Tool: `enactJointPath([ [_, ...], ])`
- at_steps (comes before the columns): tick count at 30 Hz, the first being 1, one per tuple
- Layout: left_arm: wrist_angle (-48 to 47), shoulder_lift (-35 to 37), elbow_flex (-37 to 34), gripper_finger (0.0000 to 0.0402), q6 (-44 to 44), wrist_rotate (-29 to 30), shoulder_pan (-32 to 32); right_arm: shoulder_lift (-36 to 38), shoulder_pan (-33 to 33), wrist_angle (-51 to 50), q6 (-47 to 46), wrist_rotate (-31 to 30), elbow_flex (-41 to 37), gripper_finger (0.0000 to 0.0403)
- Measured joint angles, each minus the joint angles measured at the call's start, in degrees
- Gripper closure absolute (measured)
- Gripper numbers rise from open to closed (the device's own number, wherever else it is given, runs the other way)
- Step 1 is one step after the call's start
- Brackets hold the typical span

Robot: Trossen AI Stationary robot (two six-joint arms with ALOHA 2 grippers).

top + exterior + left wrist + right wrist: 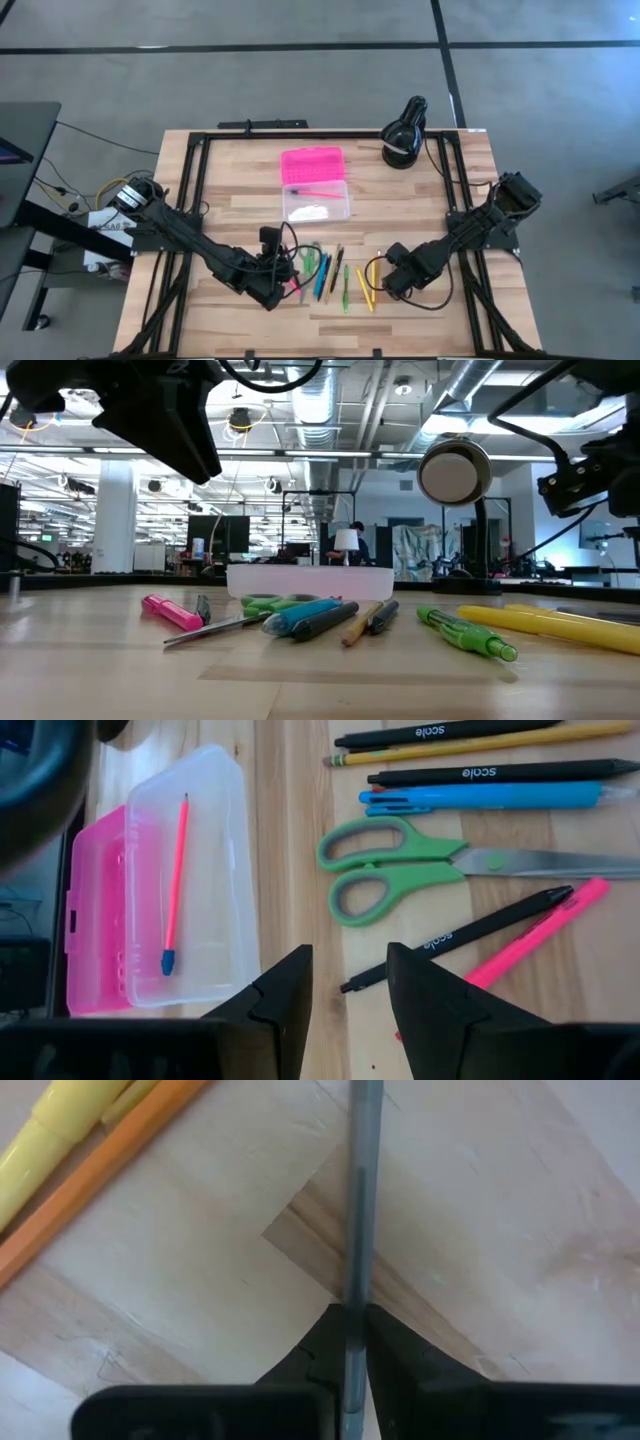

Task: Pick & place school supplies into a supply box
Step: Put the gray pen into the supply box

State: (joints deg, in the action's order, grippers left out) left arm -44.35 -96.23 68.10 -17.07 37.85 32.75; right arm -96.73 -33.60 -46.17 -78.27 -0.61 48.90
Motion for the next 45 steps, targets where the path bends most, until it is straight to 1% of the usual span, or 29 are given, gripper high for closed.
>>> enactJointPath([
  [4,0.0,0.0,0.0,0.0276,-0.8,-0.1,0.1,0.0,0.5,0.3,0.3,0.4,-0.1,0.0384],
  [20,0.1,0.0,0.0,0.0276,1.1,0.0,0.2,0.0,0.8,1.3,0.8,1.0,-0.2,0.0387],
  [30,0.1,0.0,0.0,0.0276,1.6,0.0,0.2,0.1,0.9,0.6,4.5,2.0,-0.1,0.039],
  [37,0.1,0.0,0.0,0.0276,1.6,0.0,0.2,-0.2,2.1,-1.3,10.8,2.8,2.3,0.0391],
  [45,0.1,0.0,0.0,0.0276,1.5,0.1,0.2,-0.2,3.9,-7.9,12.8,1.8,4.1,0.0392],
])
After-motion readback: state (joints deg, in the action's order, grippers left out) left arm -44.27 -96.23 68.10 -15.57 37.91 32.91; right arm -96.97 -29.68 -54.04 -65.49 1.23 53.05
